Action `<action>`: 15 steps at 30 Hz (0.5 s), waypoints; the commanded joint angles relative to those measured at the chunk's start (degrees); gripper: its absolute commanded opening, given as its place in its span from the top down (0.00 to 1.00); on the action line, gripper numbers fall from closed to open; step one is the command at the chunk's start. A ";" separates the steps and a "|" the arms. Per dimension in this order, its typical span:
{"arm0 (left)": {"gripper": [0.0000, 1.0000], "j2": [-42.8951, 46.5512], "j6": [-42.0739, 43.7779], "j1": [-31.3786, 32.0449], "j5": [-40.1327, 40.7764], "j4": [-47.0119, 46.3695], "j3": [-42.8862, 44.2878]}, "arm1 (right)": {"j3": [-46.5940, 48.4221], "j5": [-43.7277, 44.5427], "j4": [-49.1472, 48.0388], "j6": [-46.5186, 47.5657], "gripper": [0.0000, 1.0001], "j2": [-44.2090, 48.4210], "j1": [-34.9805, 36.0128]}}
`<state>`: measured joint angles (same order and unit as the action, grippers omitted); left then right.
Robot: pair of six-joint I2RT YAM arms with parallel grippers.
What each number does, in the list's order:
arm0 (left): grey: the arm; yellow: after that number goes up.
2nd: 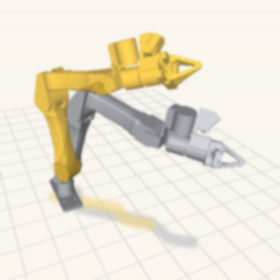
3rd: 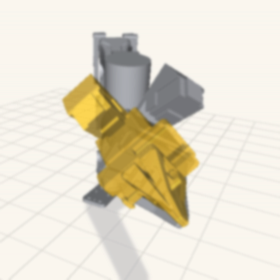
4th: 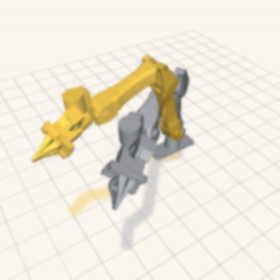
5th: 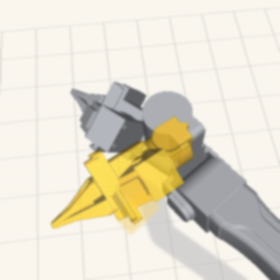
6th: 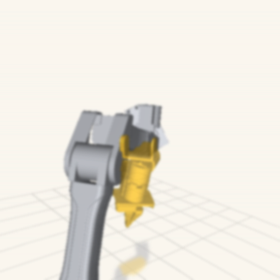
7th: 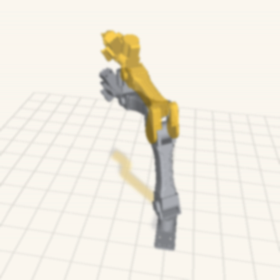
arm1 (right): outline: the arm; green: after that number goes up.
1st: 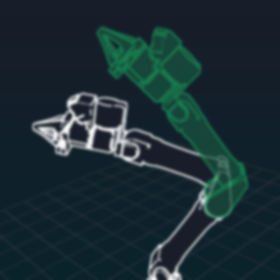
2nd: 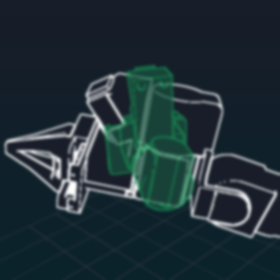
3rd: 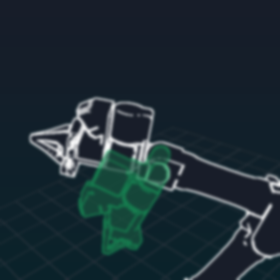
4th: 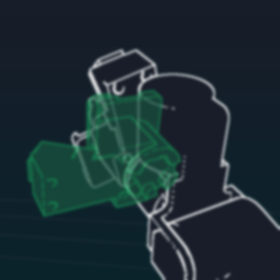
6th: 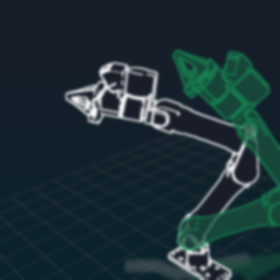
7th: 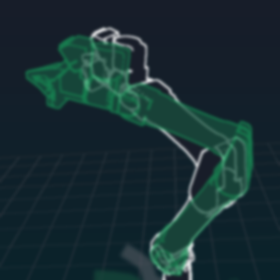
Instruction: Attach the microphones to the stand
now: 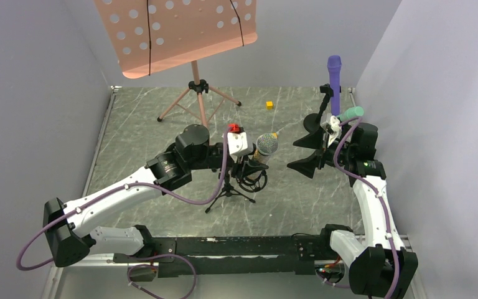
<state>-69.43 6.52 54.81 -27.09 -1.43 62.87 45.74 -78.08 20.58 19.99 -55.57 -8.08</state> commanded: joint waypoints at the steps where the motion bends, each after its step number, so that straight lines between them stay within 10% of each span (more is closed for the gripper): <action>1: 1.00 -5.18 3.39 -0.83 4.70 22.37 -3.77 | 0.67 -0.05 -0.06 1.63 0.00 -0.27 -0.19; 15: 1.00 -7.96 2.55 -1.78 2.38 21.85 -6.18 | 0.58 0.08 0.08 1.81 0.00 -0.60 -0.18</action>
<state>-72.88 7.49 54.46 -27.22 2.26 61.82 45.71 -77.93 20.58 20.01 -56.16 -8.08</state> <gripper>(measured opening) 0.444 0.995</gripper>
